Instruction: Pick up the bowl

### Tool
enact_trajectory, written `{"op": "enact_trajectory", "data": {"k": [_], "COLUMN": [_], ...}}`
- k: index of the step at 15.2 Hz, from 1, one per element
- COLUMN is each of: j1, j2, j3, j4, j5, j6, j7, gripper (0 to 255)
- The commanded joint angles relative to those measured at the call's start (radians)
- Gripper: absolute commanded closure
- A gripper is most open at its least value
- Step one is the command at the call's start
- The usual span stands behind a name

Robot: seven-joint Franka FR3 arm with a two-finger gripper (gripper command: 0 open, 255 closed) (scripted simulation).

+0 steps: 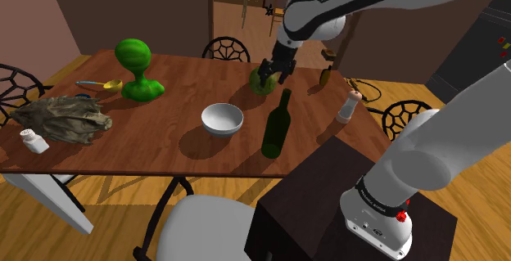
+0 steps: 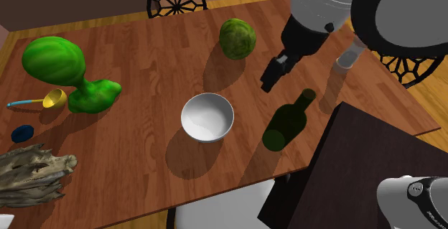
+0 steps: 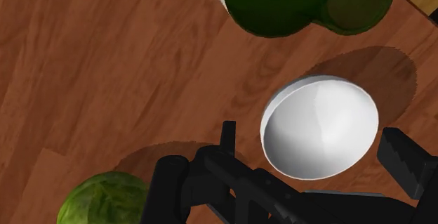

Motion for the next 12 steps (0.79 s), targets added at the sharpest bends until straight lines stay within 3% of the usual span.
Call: {"op": "enact_trajectory", "data": {"k": [1,12], "j1": [0.007,0.011], "j2": [0.071,0.512], "j3": [-0.004,0.018], "j4": [0.013,0.219], "j5": [0.024,0.203], "j6": [0.058,0.279], "j7": [-0.02,-0.161], "gripper": [0,0]}}
